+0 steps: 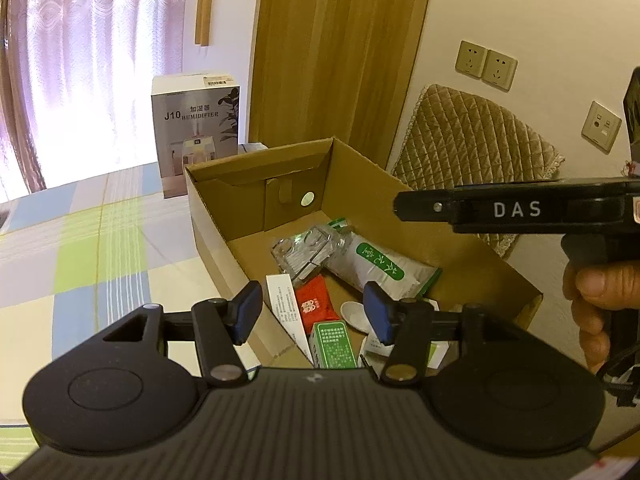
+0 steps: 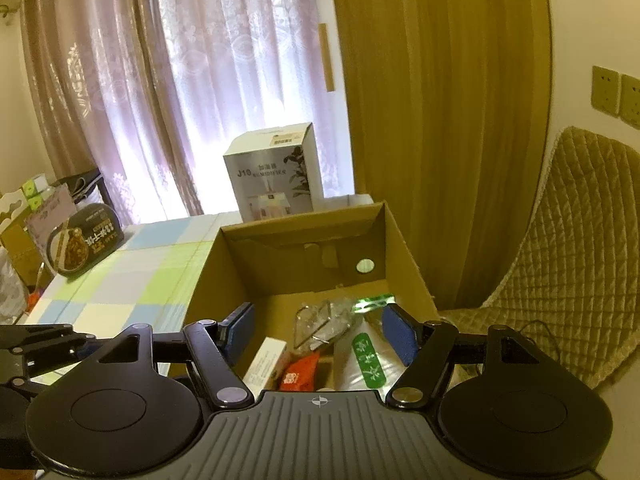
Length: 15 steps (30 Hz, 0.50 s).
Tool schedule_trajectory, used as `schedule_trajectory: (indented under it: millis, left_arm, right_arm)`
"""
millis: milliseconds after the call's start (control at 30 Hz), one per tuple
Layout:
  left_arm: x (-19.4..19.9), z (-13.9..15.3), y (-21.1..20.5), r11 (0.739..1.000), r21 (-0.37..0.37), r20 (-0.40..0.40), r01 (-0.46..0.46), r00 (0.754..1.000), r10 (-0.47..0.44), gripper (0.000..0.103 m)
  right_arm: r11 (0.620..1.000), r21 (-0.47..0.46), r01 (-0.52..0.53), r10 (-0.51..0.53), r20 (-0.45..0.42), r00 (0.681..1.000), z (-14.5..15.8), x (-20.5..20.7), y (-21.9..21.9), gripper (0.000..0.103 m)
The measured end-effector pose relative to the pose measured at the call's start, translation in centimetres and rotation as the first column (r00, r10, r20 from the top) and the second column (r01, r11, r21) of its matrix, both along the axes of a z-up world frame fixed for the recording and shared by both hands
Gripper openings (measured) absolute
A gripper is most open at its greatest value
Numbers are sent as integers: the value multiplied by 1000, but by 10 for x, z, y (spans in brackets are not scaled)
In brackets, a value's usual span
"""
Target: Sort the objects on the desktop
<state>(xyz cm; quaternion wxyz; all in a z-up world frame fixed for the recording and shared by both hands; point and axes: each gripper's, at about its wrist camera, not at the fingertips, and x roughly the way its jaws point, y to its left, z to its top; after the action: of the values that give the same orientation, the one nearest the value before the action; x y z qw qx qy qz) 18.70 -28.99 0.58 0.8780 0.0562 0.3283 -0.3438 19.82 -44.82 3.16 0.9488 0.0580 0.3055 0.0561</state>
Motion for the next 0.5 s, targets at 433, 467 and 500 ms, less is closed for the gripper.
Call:
schedule_trajectory:
  millis: [433, 467, 500]
  left_arm:
    - [-45, 16, 15, 1000, -2, -4, -19, 1000, 19, 80]
    - [-50, 17, 16, 1000, -3, -5, -23, 1000, 23, 82]
    - [-55, 19, 18, 1000, -3, -5, -27, 1000, 27, 86]
  right_arm:
    - [1000, 21, 23, -23, -11, 1000, 11, -54, -7, 82]
    - [999, 22, 26, -25, -11, 1000, 13, -61, -7, 84]
    - [999, 23, 25, -25, -12, 1000, 15, -66, -7, 85]
